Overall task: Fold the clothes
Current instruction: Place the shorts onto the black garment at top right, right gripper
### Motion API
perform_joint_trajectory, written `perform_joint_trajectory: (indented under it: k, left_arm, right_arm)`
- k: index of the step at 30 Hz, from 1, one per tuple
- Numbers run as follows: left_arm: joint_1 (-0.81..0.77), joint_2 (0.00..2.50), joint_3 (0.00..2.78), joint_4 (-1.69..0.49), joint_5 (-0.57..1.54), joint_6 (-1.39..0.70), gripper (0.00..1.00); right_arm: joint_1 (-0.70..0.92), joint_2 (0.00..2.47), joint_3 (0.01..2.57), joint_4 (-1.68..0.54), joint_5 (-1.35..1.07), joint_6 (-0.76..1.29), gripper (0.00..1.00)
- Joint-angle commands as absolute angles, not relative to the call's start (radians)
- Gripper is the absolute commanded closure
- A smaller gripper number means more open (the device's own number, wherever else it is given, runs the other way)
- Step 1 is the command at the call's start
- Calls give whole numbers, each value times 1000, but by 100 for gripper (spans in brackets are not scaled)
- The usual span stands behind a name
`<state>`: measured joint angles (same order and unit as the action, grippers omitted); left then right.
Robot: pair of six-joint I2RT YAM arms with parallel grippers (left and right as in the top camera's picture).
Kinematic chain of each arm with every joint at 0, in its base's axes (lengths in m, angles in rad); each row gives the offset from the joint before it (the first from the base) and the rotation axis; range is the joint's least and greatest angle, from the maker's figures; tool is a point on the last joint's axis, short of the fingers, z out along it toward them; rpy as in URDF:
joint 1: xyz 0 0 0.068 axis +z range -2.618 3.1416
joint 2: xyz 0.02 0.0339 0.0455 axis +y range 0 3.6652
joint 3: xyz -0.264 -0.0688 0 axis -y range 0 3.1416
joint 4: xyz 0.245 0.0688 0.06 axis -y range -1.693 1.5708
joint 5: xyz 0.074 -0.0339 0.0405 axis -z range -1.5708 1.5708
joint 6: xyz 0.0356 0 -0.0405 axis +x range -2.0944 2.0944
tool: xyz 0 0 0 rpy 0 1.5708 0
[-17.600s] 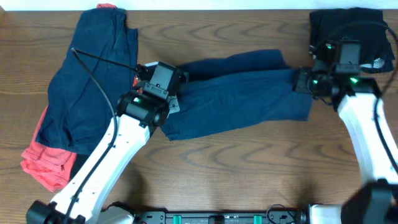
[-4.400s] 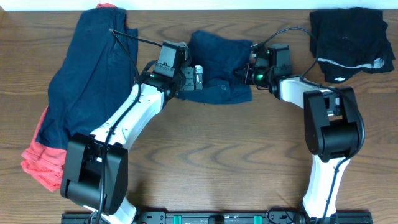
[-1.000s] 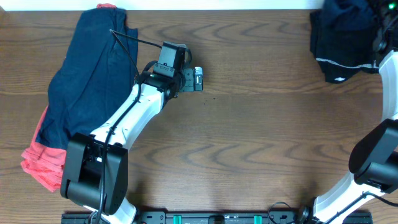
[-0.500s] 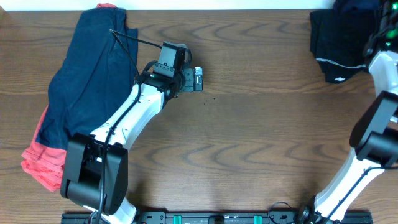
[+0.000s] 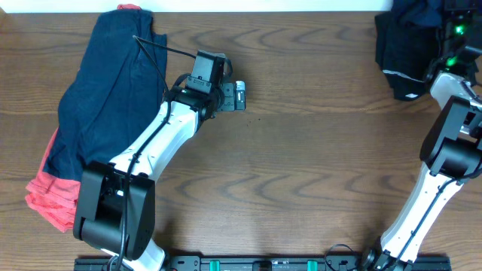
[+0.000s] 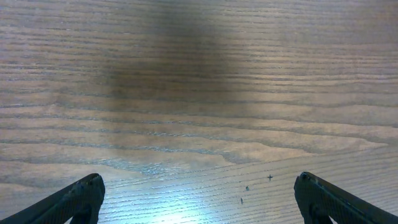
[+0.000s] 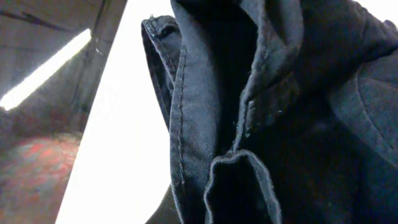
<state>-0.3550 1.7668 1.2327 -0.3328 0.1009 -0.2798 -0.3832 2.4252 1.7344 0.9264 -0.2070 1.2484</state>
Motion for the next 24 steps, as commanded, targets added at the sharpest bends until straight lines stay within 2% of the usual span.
perform_joint_trajectory:
  k: [1, 6, 12, 21, 23, 24]
  left_arm:
    - [-350, 1744, 1253, -332, 91, -262, 1]
    - [-350, 1744, 1253, -332, 91, -263, 1]
    - [-350, 1744, 1253, -331, 91, -262, 1]
    - [-350, 1745, 1253, -326, 91, -262, 1]
    - [-350, 1745, 1253, -318, 91, -263, 1]
    - [-350, 1745, 1253, -313, 91, -263, 1]
  right_arm:
    - [-388, 2418, 1762, 942, -266, 1200, 99]
    - [-405, 2418, 1762, 845, -329, 1161, 99]
    - [-424, 2418, 1761, 530, -375, 1073, 99]
    - [-481, 2406, 1761, 183, -393, 946, 99]
    - [-495, 2396, 1761, 87, -392, 901, 92]
    - [-502, 2392, 1761, 49, -393, 882, 85]
